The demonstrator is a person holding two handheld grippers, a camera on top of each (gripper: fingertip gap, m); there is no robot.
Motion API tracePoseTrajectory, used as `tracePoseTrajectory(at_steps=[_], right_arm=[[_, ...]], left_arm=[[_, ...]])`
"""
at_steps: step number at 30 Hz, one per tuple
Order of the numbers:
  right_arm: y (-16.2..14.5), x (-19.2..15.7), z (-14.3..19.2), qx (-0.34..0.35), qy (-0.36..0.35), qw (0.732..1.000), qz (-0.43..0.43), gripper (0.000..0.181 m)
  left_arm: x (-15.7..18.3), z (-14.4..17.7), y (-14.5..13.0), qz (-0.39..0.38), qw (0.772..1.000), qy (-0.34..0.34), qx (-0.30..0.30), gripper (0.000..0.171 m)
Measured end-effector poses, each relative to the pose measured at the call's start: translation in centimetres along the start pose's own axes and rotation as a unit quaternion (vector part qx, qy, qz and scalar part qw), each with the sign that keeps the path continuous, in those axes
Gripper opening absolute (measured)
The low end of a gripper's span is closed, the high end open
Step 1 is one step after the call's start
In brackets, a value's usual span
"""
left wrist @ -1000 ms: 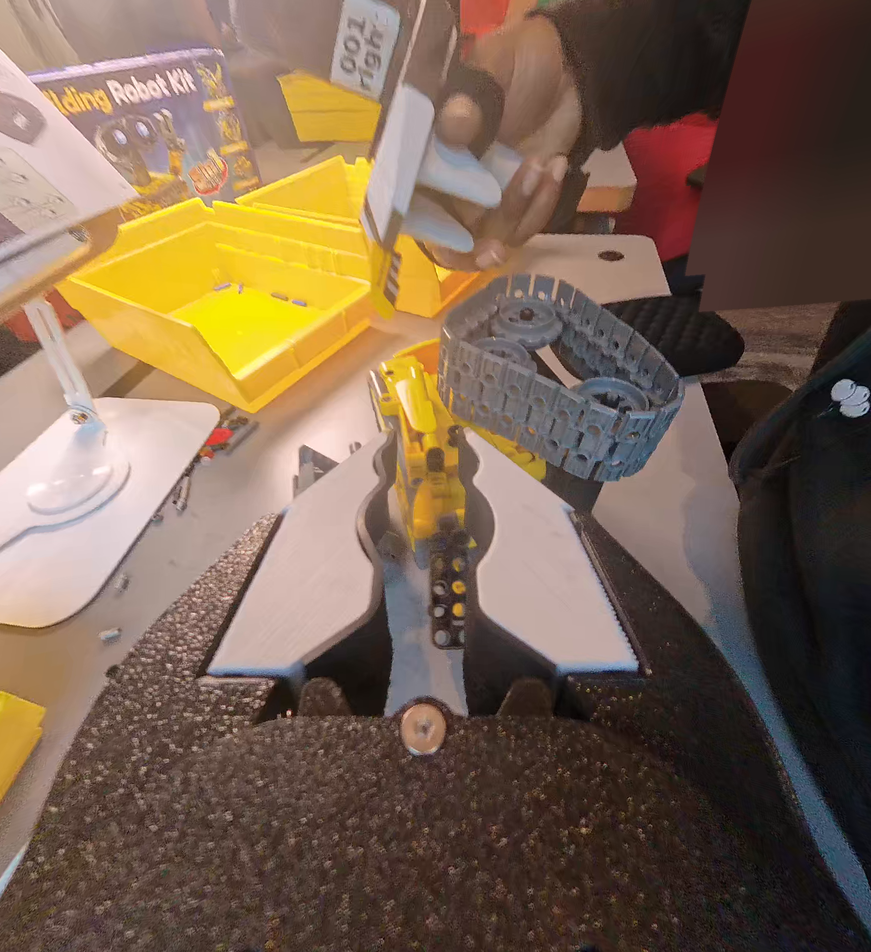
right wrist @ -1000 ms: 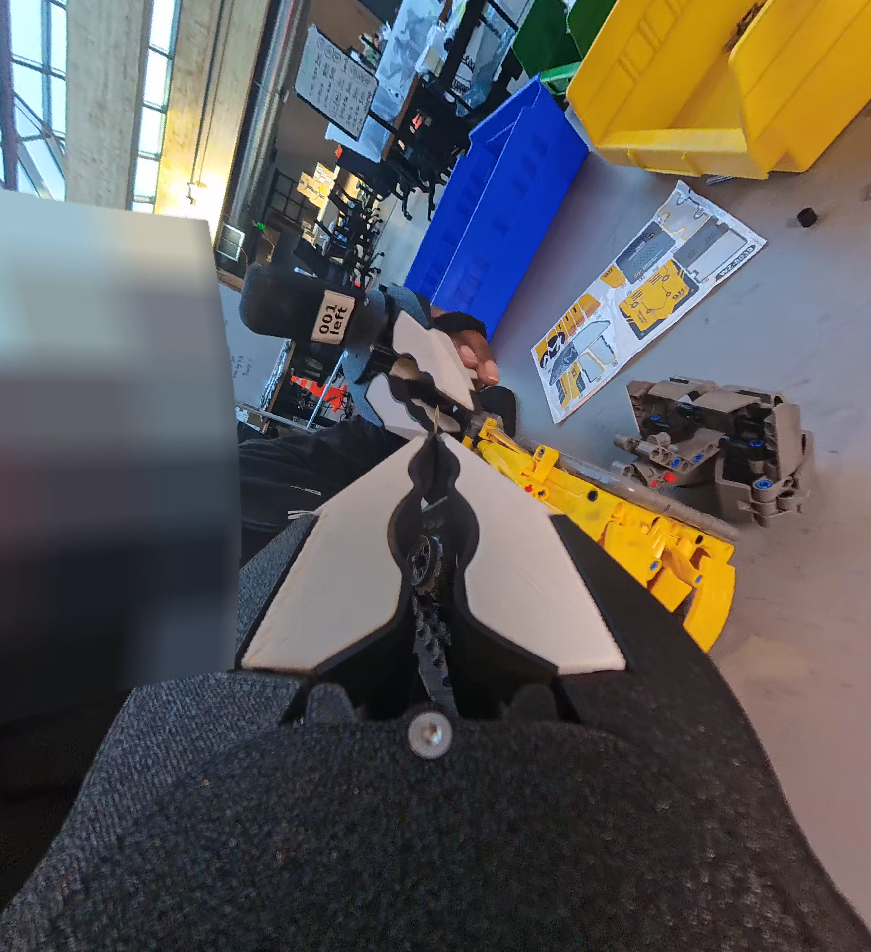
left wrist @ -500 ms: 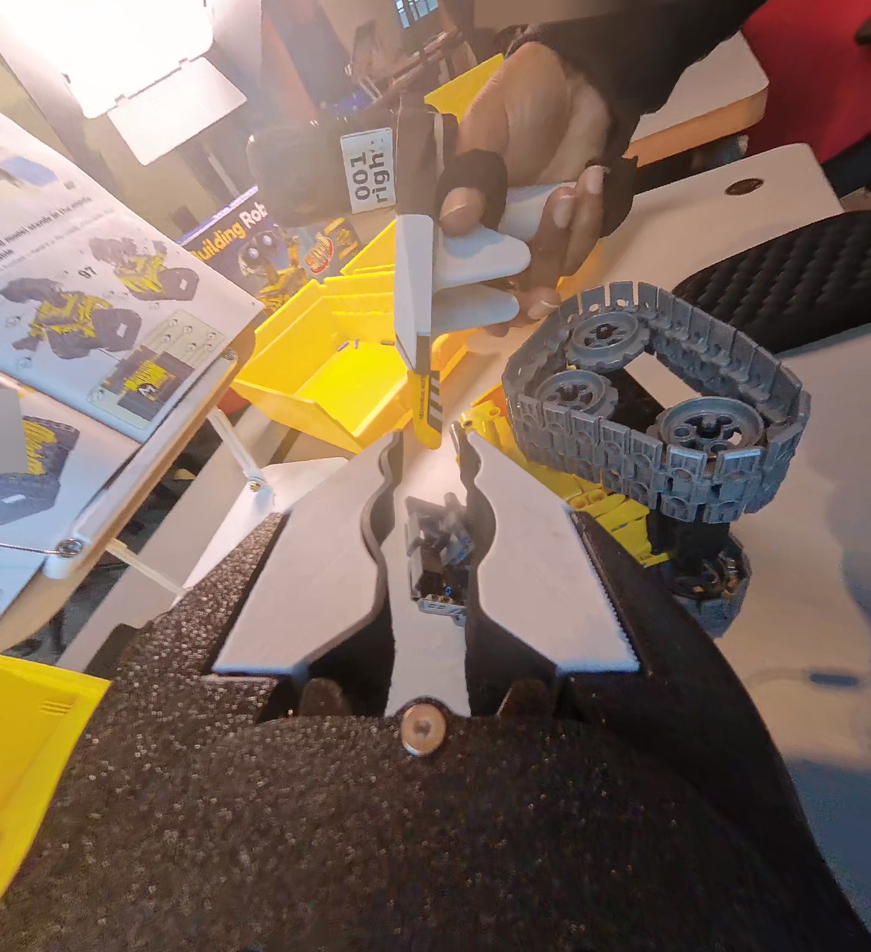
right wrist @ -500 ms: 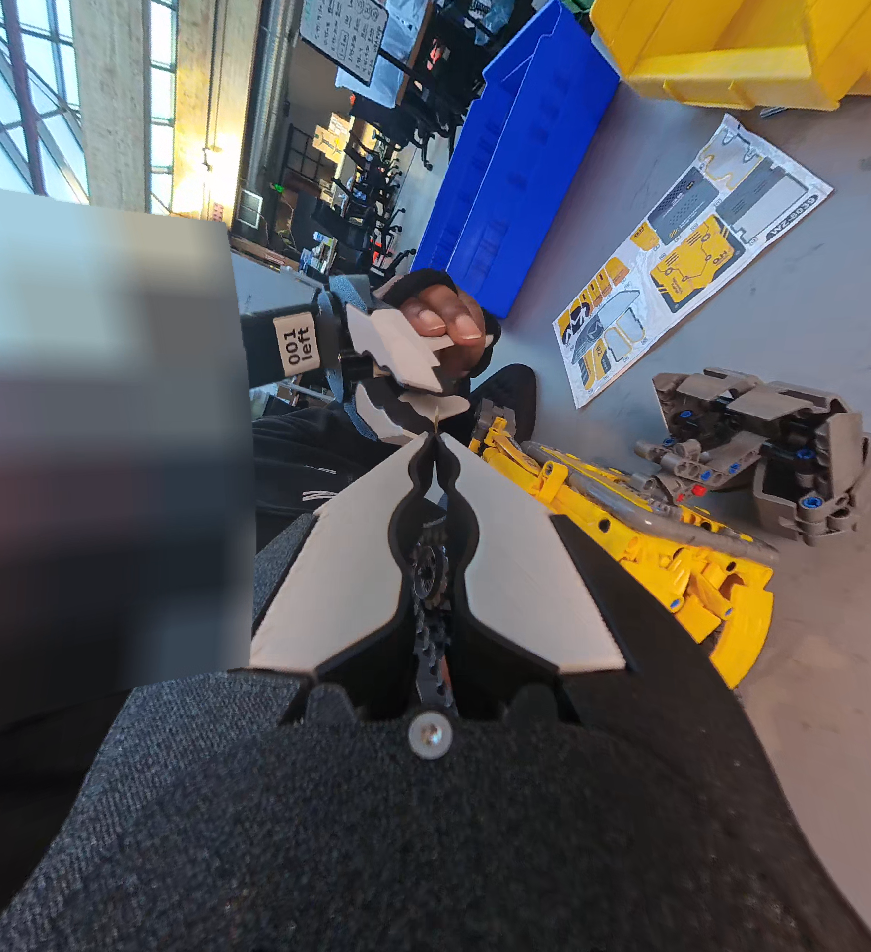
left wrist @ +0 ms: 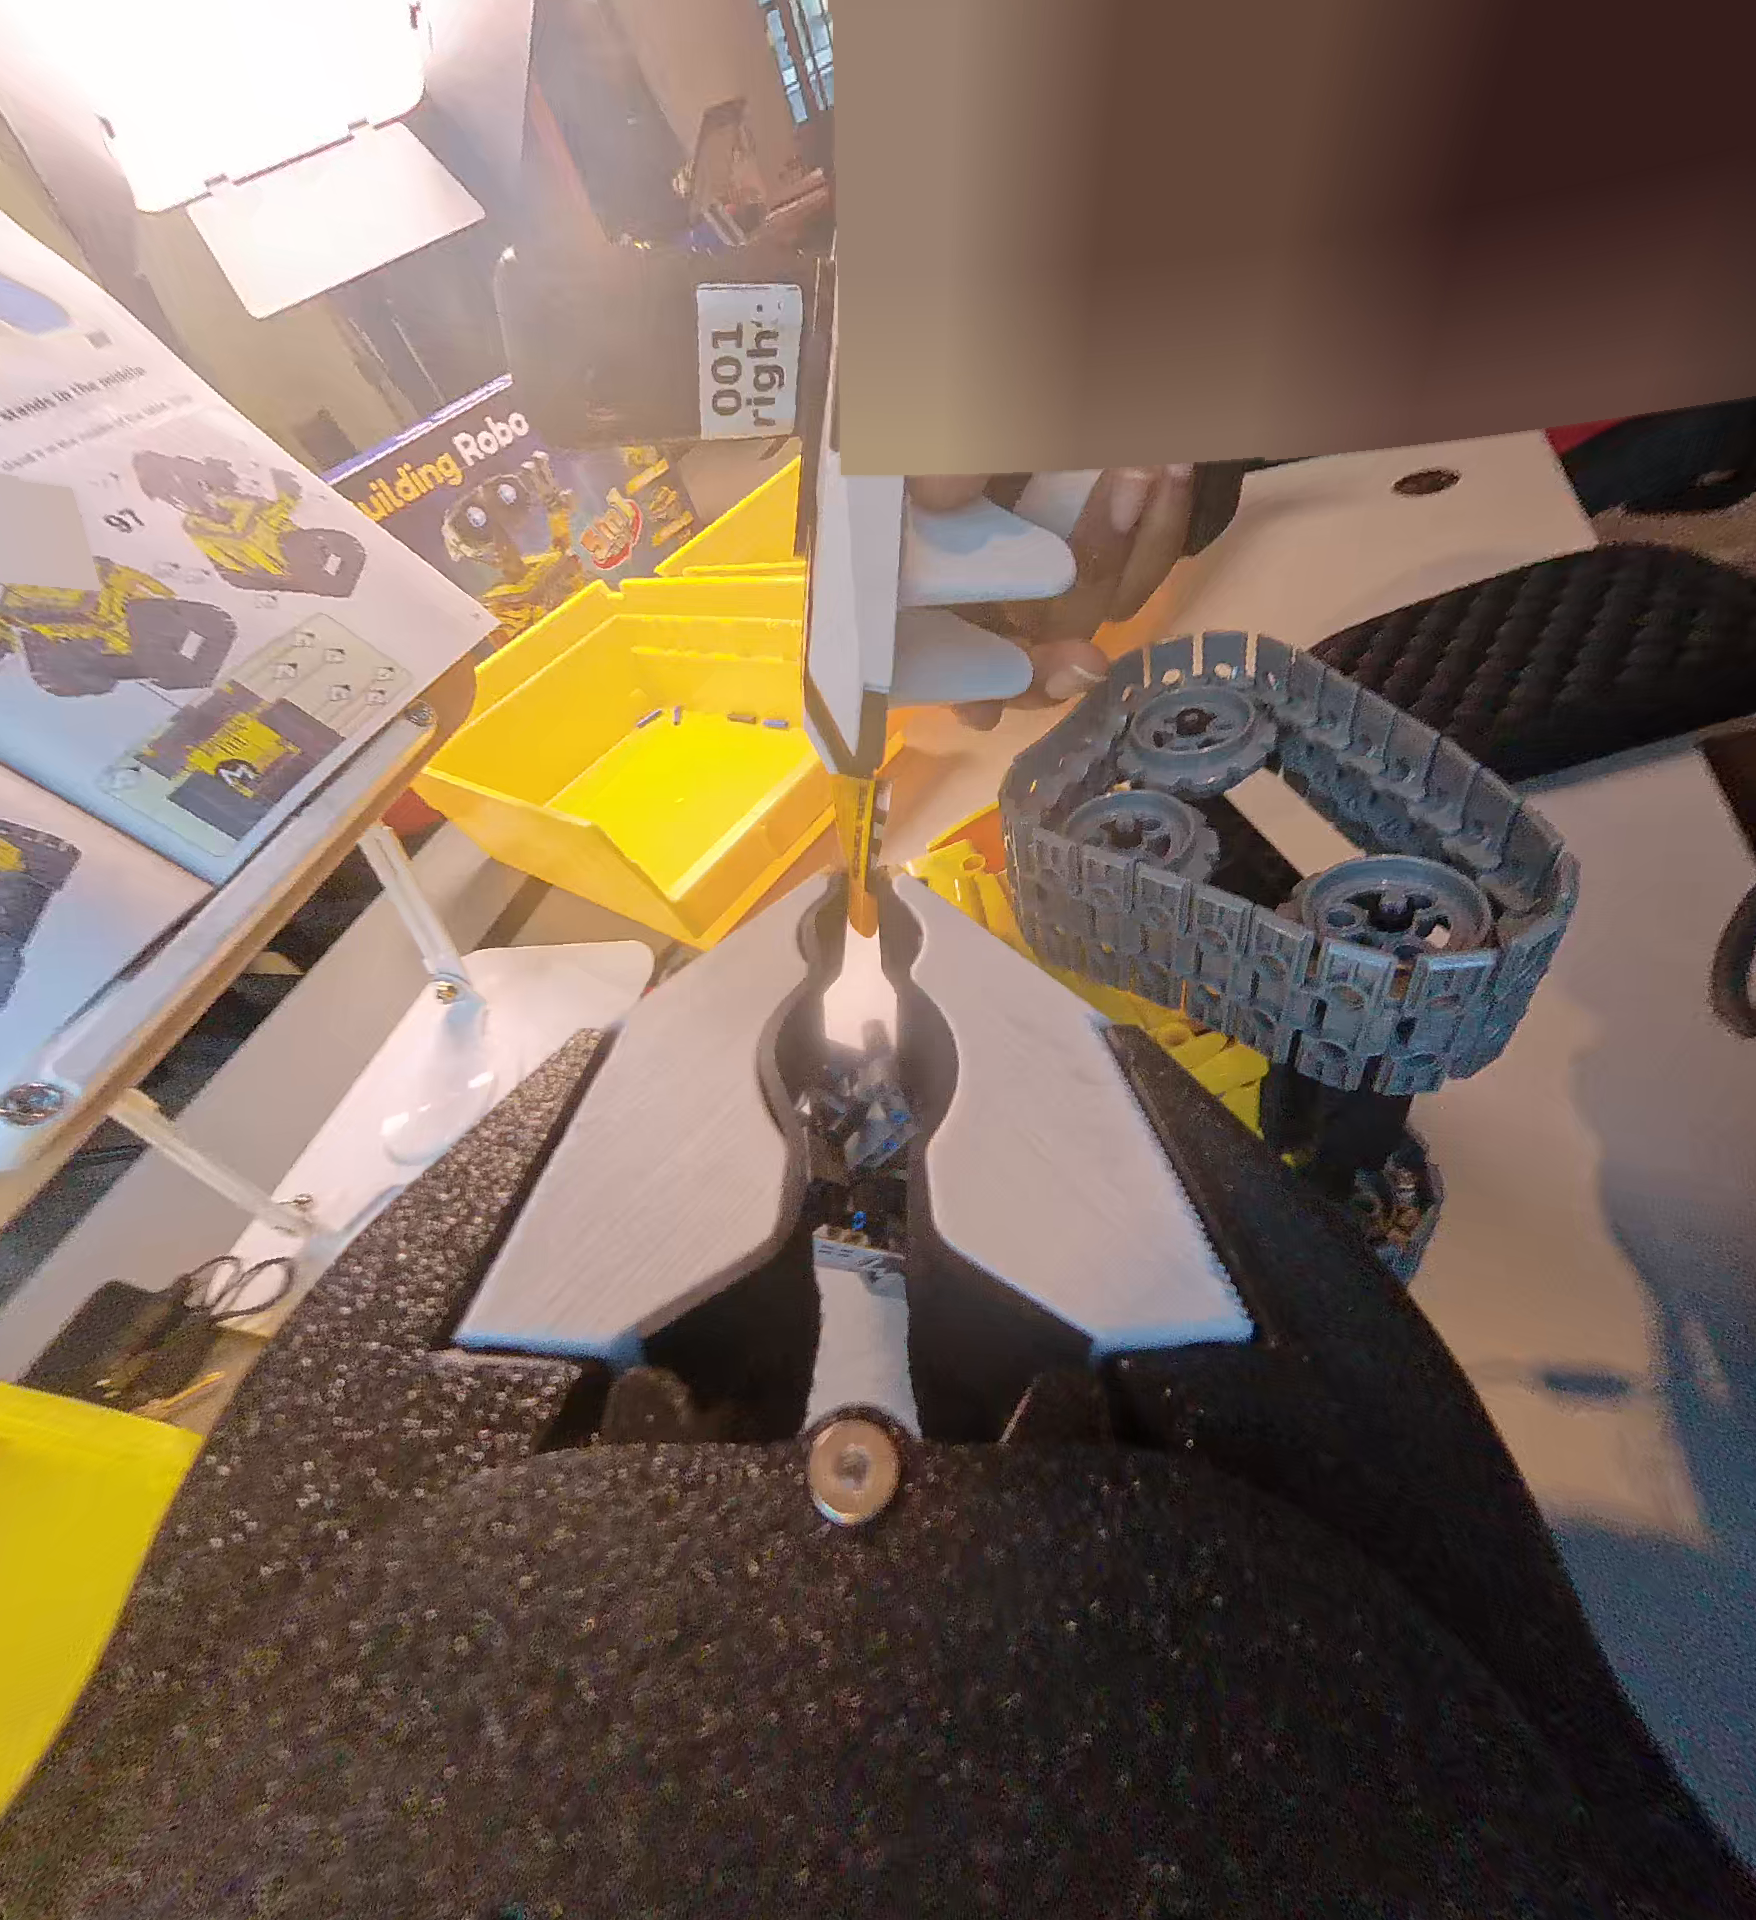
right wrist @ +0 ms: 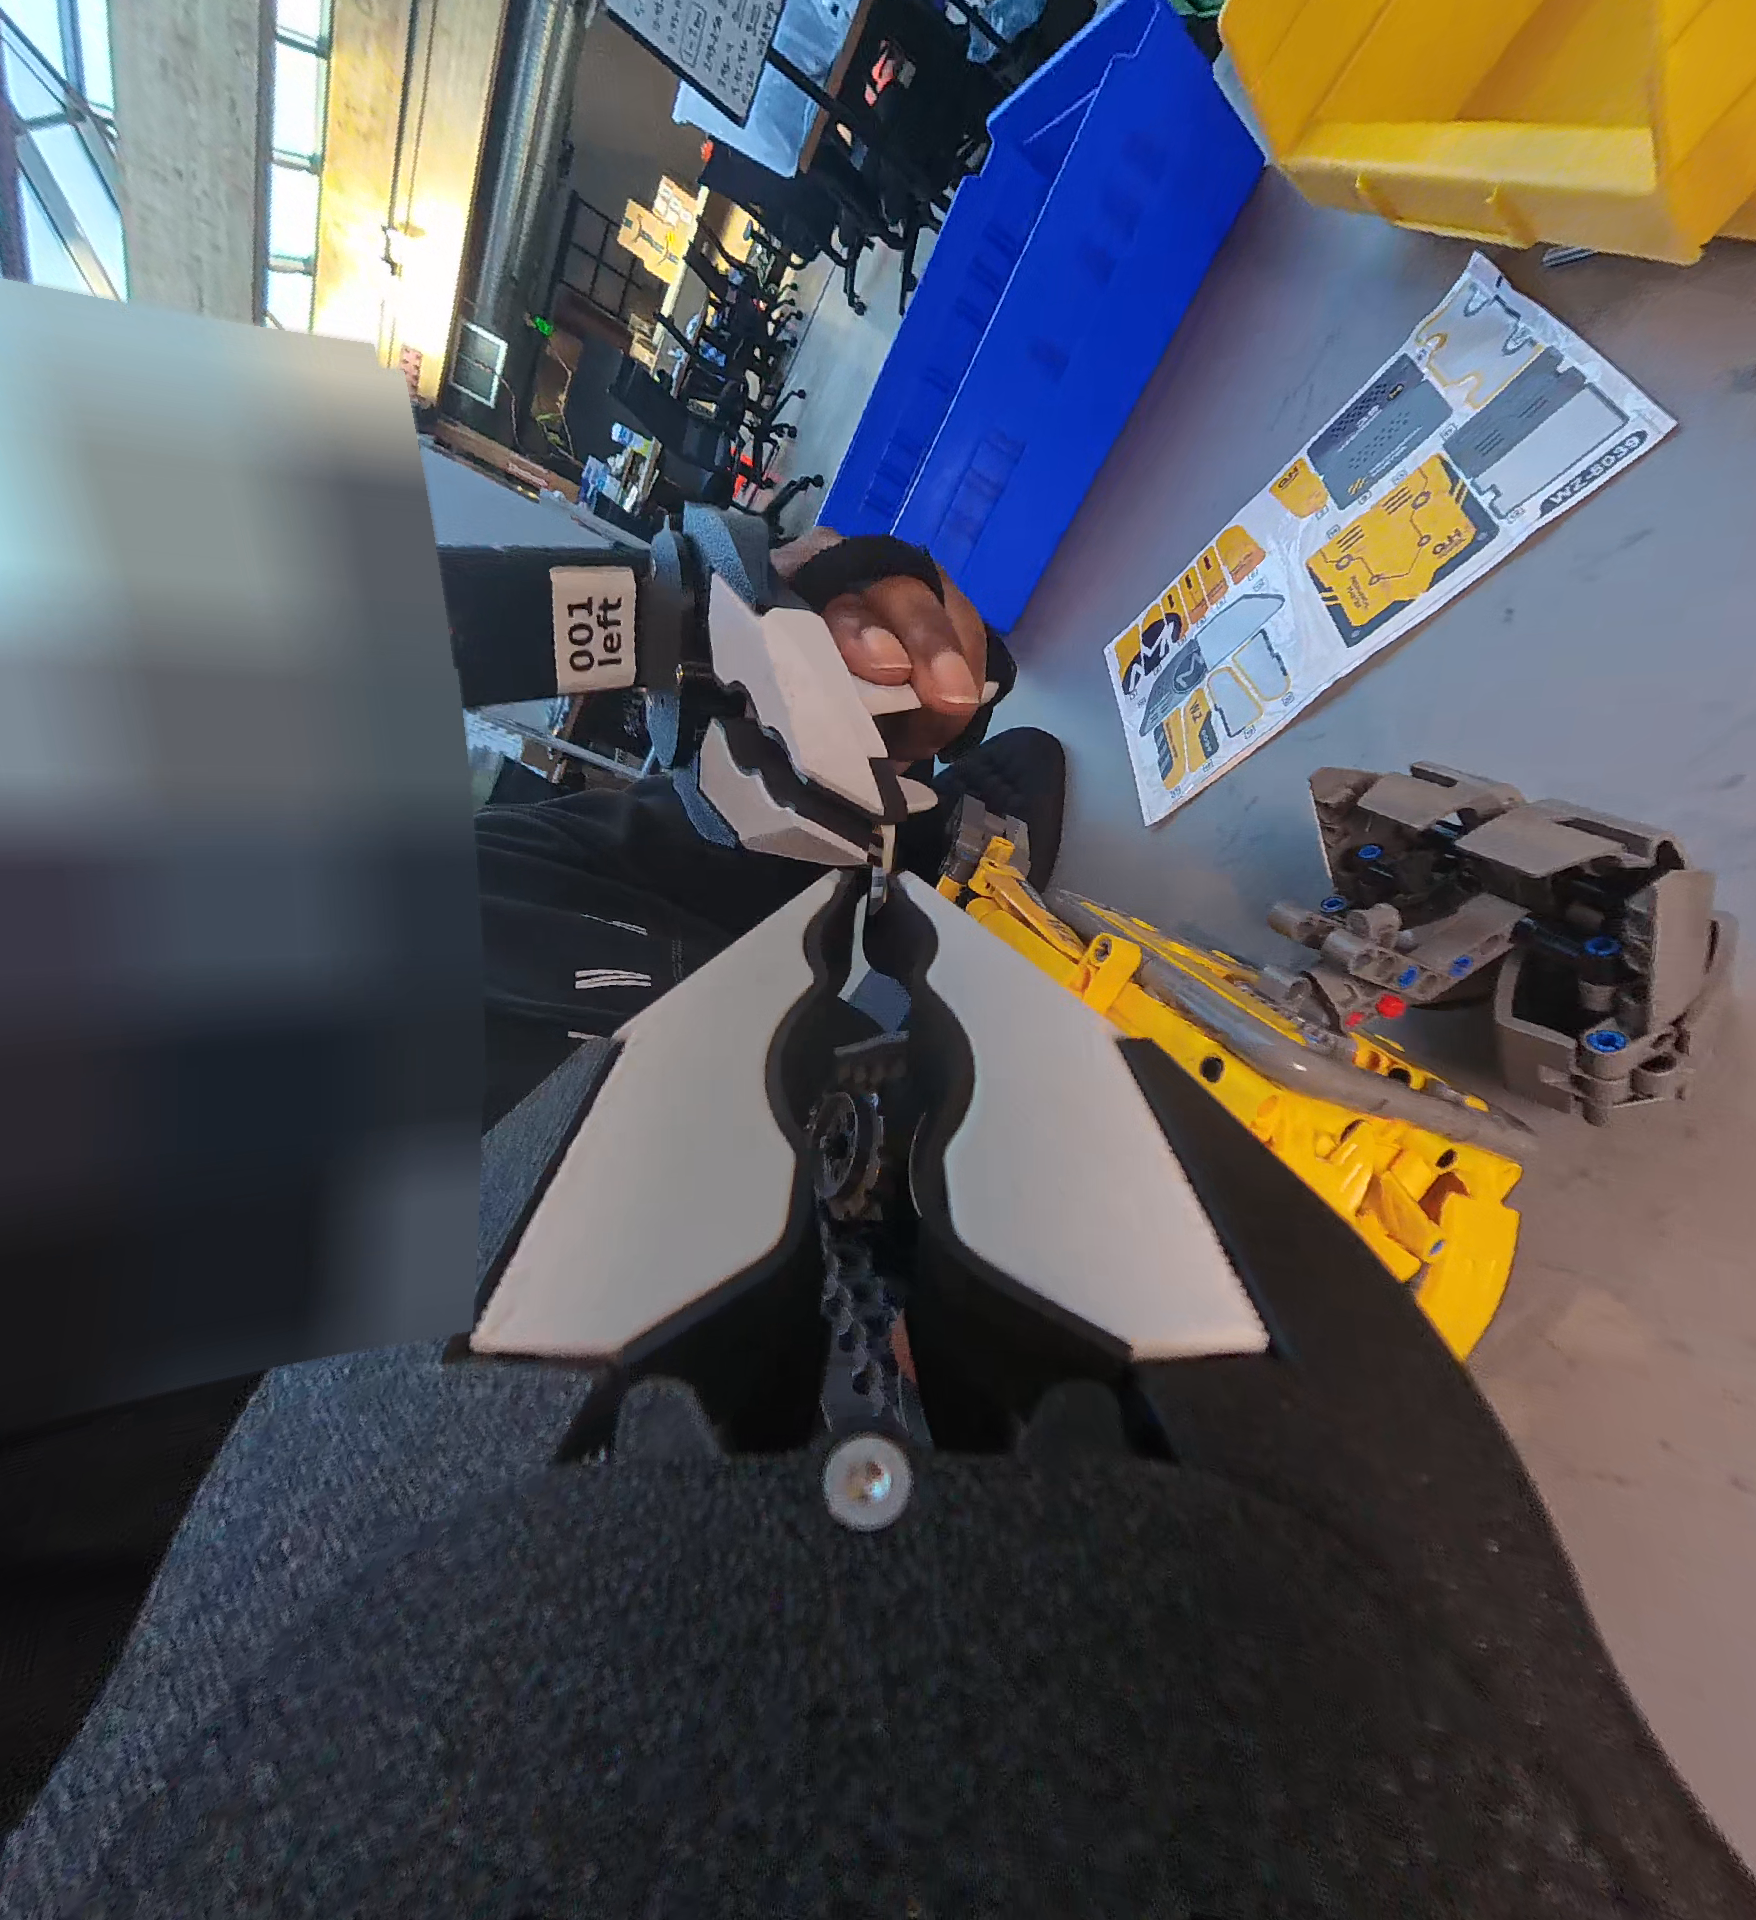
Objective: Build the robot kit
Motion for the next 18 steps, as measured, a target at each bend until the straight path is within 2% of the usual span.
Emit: tracePoseTrajectory(at_steps=[5,8,13,16,18], right_arm=[[-0.1,-0.6,0.1,-0.013,-0.02,0.997,0.077,0.018],[-0.3,-1.1,0.1,-0.027,-0.043,0.985,0.166,0.024],[-0.3,-2.4,0.5,-0.029,-0.103,0.925,0.366,0.024],[-0.5,-2.8,0.2,-0.041,-0.141,0.888,0.436,0.025],[-0.7,-2.8,-0.3,-0.055,-0.155,0.875,0.456,0.024]], left_arm=[[-0.6,0.3,0.0,0.079,0.995,-0.033,0.04,0.004],[-0.8,0.5,0.0,0.104,0.992,-0.042,0.053,0.004],[-0.6,0.5,-0.2,0.102,0.993,-0.043,0.042,0.006],[-0.3,0.2,-0.2,0.09,0.995,-0.04,0.029,0.007],[-0.1,0.1,-0.1,0.082,0.996,-0.035,0.024,0.007]])
Point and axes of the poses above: each gripper's, where its closed fingertips meet, z back along the fingers, y out of its top, x = y × z across the jaws, the point moved 8 cm from there along z, back along the fingers, and after that the axes turned 14 degrees about -z, right-handed, at the moved point
